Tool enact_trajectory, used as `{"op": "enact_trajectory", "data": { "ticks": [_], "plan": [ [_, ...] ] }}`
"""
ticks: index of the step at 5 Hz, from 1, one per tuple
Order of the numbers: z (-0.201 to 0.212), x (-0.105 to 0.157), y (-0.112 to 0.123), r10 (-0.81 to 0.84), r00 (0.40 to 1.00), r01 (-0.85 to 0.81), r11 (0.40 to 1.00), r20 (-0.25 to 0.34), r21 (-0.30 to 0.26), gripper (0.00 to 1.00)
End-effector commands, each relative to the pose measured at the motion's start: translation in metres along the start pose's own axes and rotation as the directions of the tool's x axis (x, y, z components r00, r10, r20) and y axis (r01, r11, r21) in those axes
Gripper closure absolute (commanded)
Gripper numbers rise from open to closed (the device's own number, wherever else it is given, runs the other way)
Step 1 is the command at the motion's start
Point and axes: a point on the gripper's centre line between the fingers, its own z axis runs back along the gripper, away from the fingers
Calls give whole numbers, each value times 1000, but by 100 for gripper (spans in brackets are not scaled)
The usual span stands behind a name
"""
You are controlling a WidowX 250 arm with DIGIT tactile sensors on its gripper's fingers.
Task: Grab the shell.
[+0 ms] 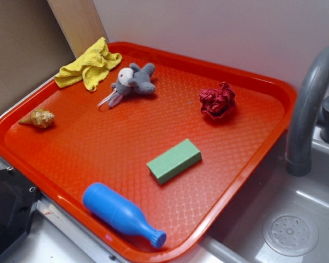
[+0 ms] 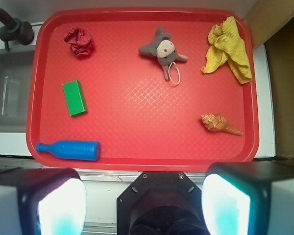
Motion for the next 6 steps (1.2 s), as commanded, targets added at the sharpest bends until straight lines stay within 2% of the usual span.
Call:
{"op": "enact_trajectory", "data": {
  "ticks": [1, 2, 3, 4, 5, 6],
  "plan": [
    [0, 0, 0, 0, 1000, 0, 1000, 0, 0, 0],
    [-4, 15, 17, -95, 995, 93, 994, 42, 56, 0],
    [-14, 43, 40, -328, 942, 321, 942, 66, 101, 0],
    [-33, 64, 63, -530, 847, 528, 824, -50, 204, 0],
    [-63, 72, 83, -716, 657, 753, 640, -235, 154, 0],
    [-101, 61, 91, -781, 460, 878, 470, -422, 86, 0]
  ]
}}
